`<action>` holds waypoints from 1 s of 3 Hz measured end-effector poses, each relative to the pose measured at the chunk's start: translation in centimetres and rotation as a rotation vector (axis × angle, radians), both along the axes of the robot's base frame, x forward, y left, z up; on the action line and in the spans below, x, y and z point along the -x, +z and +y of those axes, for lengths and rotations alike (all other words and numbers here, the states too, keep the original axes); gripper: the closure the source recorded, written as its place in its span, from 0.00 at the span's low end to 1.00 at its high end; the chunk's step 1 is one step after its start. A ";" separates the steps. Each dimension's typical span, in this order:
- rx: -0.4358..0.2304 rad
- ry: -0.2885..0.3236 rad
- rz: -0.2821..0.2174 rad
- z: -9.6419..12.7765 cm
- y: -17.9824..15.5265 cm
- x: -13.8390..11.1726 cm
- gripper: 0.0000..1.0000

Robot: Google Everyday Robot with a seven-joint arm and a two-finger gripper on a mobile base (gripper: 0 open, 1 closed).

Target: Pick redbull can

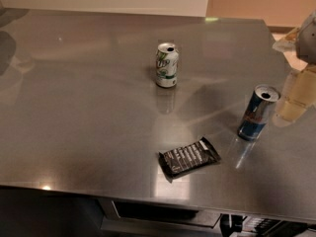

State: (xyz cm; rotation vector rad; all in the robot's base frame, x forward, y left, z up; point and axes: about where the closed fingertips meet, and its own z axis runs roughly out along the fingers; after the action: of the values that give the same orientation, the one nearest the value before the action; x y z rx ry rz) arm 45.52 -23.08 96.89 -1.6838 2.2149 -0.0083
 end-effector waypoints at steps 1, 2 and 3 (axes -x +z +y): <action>-0.081 -0.014 0.022 -1.2 -1.7 -1.6 0.00; -0.166 -0.023 0.057 -1.8 -3.7 -2.5 0.00; -0.237 -0.008 0.092 -1.1 -5.0 -2.6 0.00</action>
Offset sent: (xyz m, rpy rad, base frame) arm 0.0340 -0.0289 -0.0607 0.2755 0.1094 -0.0364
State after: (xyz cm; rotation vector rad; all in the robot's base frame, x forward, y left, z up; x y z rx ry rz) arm 48.12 -24.22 91.88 -1.5743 2.1881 0.3223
